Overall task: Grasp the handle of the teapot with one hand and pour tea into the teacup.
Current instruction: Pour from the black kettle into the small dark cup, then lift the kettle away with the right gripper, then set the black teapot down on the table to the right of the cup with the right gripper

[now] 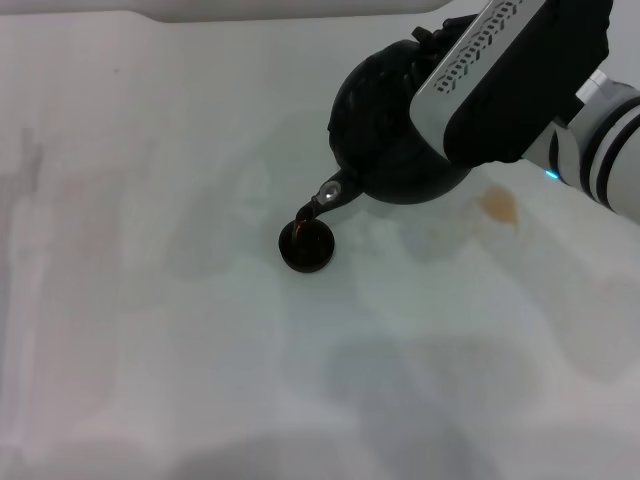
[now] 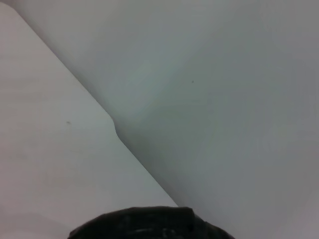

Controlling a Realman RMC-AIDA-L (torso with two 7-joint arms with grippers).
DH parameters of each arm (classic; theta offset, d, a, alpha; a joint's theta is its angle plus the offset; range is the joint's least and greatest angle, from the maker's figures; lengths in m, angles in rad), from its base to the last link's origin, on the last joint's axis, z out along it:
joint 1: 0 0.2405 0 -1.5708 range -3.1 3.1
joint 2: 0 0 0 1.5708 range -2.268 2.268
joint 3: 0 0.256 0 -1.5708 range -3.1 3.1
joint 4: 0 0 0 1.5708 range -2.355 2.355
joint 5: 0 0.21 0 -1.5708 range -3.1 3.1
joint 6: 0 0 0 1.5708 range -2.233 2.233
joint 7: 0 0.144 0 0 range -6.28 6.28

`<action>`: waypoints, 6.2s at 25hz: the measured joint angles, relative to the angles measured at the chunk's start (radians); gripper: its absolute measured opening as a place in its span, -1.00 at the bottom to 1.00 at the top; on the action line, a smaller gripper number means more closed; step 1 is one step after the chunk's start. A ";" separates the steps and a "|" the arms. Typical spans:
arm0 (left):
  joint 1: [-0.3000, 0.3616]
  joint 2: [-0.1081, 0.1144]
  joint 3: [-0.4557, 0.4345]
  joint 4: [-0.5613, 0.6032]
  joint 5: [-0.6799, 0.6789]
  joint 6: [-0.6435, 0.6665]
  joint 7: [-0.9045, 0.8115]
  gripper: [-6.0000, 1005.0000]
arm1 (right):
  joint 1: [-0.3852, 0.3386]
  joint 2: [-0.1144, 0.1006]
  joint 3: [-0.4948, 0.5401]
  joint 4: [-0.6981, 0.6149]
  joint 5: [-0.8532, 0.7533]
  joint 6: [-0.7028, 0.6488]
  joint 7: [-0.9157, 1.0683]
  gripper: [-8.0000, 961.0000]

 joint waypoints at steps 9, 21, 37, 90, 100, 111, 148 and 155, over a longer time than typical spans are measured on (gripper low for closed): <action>0.000 0.000 0.000 0.000 0.000 0.000 0.000 0.69 | 0.001 -0.001 -0.004 0.000 -0.022 0.000 0.009 -0.66; 0.000 0.000 0.000 0.000 0.000 0.000 0.000 0.69 | -0.002 -0.001 -0.005 0.000 -0.047 0.001 0.010 -0.67; -0.001 0.000 0.000 -0.001 0.000 0.000 0.000 0.69 | -0.006 -0.001 -0.014 0.000 -0.065 0.003 0.010 -0.68; -0.001 0.000 0.000 -0.003 0.000 -0.003 0.000 0.69 | -0.038 -0.009 -0.017 -0.009 0.002 0.001 0.075 -0.70; -0.001 0.002 0.000 -0.003 0.001 -0.006 0.000 0.69 | -0.077 -0.009 0.073 -0.031 0.176 -0.002 0.076 -0.71; -0.001 0.003 0.000 -0.003 0.001 -0.003 0.000 0.69 | -0.203 -0.010 0.230 -0.009 0.402 -0.081 0.076 -0.71; -0.015 0.008 0.000 0.010 0.000 0.000 0.000 0.69 | -0.267 -0.016 0.296 0.134 0.619 -0.186 0.032 -0.42; -0.015 0.008 0.000 0.009 0.000 0.000 0.000 0.69 | -0.283 -0.017 0.316 0.121 0.757 -0.182 -0.094 -0.40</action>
